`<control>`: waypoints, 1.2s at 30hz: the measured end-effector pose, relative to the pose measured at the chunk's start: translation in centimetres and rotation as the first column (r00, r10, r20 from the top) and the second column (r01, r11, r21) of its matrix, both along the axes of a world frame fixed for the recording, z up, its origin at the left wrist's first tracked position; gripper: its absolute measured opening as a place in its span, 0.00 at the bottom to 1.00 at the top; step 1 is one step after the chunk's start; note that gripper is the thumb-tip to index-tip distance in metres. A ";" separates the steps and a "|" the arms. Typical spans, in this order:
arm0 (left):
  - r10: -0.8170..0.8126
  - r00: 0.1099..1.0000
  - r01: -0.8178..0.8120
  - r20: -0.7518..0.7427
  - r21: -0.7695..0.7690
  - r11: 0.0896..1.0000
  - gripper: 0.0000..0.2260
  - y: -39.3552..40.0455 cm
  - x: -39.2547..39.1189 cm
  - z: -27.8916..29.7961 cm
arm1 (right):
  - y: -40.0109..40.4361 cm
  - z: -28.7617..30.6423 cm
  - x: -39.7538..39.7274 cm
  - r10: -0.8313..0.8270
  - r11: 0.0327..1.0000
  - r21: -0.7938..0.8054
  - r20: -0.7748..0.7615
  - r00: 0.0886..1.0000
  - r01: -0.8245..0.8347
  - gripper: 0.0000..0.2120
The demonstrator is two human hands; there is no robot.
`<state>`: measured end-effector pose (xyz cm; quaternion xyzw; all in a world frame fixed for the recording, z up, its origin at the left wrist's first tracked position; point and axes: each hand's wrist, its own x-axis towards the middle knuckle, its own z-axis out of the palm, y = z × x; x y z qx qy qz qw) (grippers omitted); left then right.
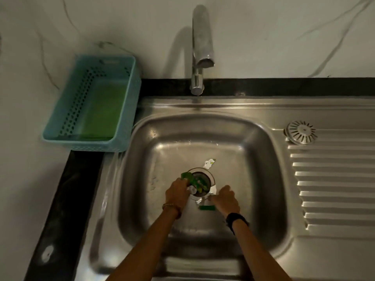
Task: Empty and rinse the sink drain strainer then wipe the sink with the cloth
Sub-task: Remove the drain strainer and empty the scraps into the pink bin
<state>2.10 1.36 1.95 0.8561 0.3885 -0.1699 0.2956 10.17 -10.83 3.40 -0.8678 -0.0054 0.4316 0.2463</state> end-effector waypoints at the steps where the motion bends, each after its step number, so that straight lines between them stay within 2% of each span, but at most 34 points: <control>1: -0.061 0.998 0.061 -0.007 -0.005 0.998 0.12 0.1 0.0 -0.5 | 0.3 -0.5 -0.4 -0.045 0.999 -0.024 -0.039 0.998 0.044 0.30; 3: -0.153 0.988 0.153 -0.028 0.007 0.988 0.11 0.1 -0.1 -1.4 | 1.0 -1.3 -1.4 -0.133 0.991 -0.029 -0.059 0.989 0.131 0.35; 5: -0.204 0.978 0.206 -0.036 0.040 0.978 0.11 0.0 -0.1 -1.9 | 1.6 -1.9 -2.5 -0.125 0.991 -0.045 -0.016 0.992 0.124 0.35; 8: -0.241 0.970 0.243 -0.024 0.079 0.967 0.11 -0.1 -0.3 -2.0 | 2.2 -2.6 -3.8 -0.088 0.992 -0.085 0.092 0.992 0.096 0.27; 11: -0.235 0.972 0.234 -0.007 0.091 0.968 0.11 -0.4 -0.6 -1.3 | 2.2 -2.8 -4.1 -0.130 0.987 -0.077 0.098 0.987 0.138 0.22; 15: -0.088 0.995 0.086 0.049 0.044 0.995 0.11 -0.3 -1.1 0.9 | 1.6 -1.2 -3.4 -0.181 0.983 0.038 0.101 0.978 0.178 0.18; 17: 0.002 0.995 -0.010 0.096 0.077 0.997 0.11 -0.5 -1.5 2.7 | 1.2 0.5 -2.9 -0.209 0.970 0.148 0.088 0.974 0.195 0.21; 20: 0.184 0.952 -0.190 0.246 0.002 0.982 0.10 -1.3 -2.4 6.0 | 0.4 3.8 -3.1 -0.306 0.863 0.390 -0.106 0.946 0.322 0.27; 23: 0.318 0.868 -0.297 0.381 -0.114 0.948 0.07 -3.0 -5.3 9.7 | -0.5 8.2 -5.1 -0.288 0.726 0.564 -0.270 0.919 0.393 0.28; 25: 0.429 0.772 -0.390 0.469 -0.184 0.902 0.05 -4.8 -8.3 11.9 | -1.4 10.7 -7.1 -0.216 0.671 0.647 -0.297 0.930 0.363 0.25; 26: 0.514 0.691 -0.444 0.508 -0.264 0.857 0.02 -6.1 -10.2 13.0 | -1.9 11.9 -8.5 -0.157 0.660 0.679 -0.294 0.943 0.321 0.24; 28: 0.698 0.483 -0.522 0.528 -0.467 0.714 0.03 -9.0 -14.4 14.8 | -3.1 13.5 -11.5 -0.030 0.622 0.741 -0.297 0.954 0.251 0.21; 30: 0.817 0.287 -0.569 0.501 -0.597 0.566 0.03 -11.7 -18.5 15.9 | -4.5 14.5 -14.5 0.094 0.589 0.786 -0.297 0.950 0.188 0.19; 33: 0.881 0.044 -0.575 0.472 -0.709 0.409 0.04 -16.3 -25.3 16.3 | -6.8 14.5 -19.9 0.307 0.583 0.808 -0.315 0.898 0.084 0.17; 36: 0.888 -0.164 -0.614 0.429 -0.749 0.248 0.05 -20.6 -31.7 15.2 | -8.4 13.3 -25.4 0.441 0.631 0.776 -0.357 0.824 -0.001 0.17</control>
